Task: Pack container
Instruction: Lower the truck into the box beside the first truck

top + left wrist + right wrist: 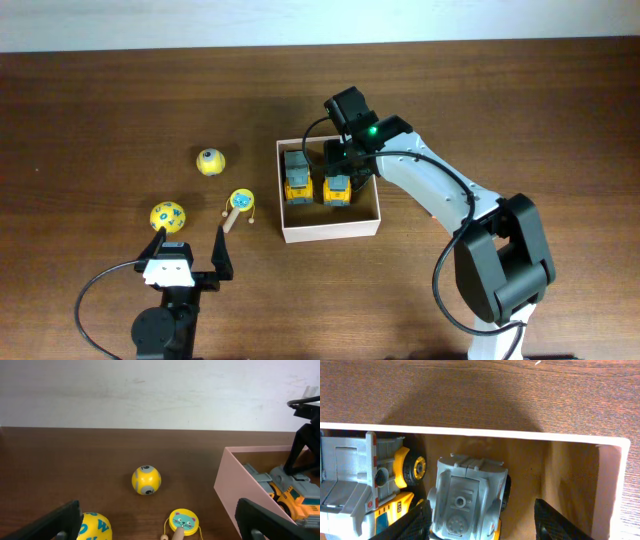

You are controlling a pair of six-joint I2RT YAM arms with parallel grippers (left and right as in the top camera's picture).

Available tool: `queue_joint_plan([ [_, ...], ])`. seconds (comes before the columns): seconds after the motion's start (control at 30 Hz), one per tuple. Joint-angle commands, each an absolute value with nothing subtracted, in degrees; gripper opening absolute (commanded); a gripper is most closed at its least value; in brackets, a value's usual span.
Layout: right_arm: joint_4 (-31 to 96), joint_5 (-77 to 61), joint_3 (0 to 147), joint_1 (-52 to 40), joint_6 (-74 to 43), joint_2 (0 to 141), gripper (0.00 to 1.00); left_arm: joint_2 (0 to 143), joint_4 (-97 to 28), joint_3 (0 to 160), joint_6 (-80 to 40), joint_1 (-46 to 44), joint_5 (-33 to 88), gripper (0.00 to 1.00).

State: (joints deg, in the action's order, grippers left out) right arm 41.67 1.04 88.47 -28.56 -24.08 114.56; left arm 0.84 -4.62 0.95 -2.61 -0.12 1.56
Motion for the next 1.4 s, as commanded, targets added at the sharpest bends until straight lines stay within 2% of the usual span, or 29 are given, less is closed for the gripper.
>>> queue_joint_plan([
  [0.0, 41.43, 1.89, 88.18, -28.88, -24.43, 114.69, 0.60, 0.45, -4.54, 0.54, -1.72, 0.16, 2.35, 0.99],
  [0.23, 44.49, -3.25, 92.95, -28.99, -21.23, 114.04, 0.58, 0.45, -4.54, 0.54, -1.72, 0.16, 2.35, 0.99],
  [0.37, 49.12, -3.46, 98.35, -29.91, -19.29, 113.82, 0.52, 0.45, -4.54, 0.54, -1.72, 0.16, 2.35, 0.99],
  [0.43, 51.05, -3.44, 100.79, -31.07, -17.96, 113.82, 0.44, 0.45, -4.54, 0.54, -1.72, 0.16, 2.35, 0.99],
  [0.7, 50.74, -0.40, 101.27, -35.38, -17.41, 114.54, 0.38, 0.45, -4.54, 0.54, -1.72, 0.16, 2.35, 0.99],
  [1.03, 50.54, 2.22, 101.25, -35.94, -20.23, 117.32, 0.23, 0.45, -4.54, 0.54, -1.72, 0.16, 2.35, 0.99],
  [1.2, 50.81, 2.20, 101.25, -36.01, -20.58, 118.69, 0.07, 0.45, -4.54, 0.54, -1.72, 0.16, 2.35, 0.99],
  [1.37, 50.78, 2.24, 101.03, -35.99, -21.50, 119.44, 0.04, 0.45, -4.54, 0.54, -1.72, 0.16, 2.35, 0.99],
])
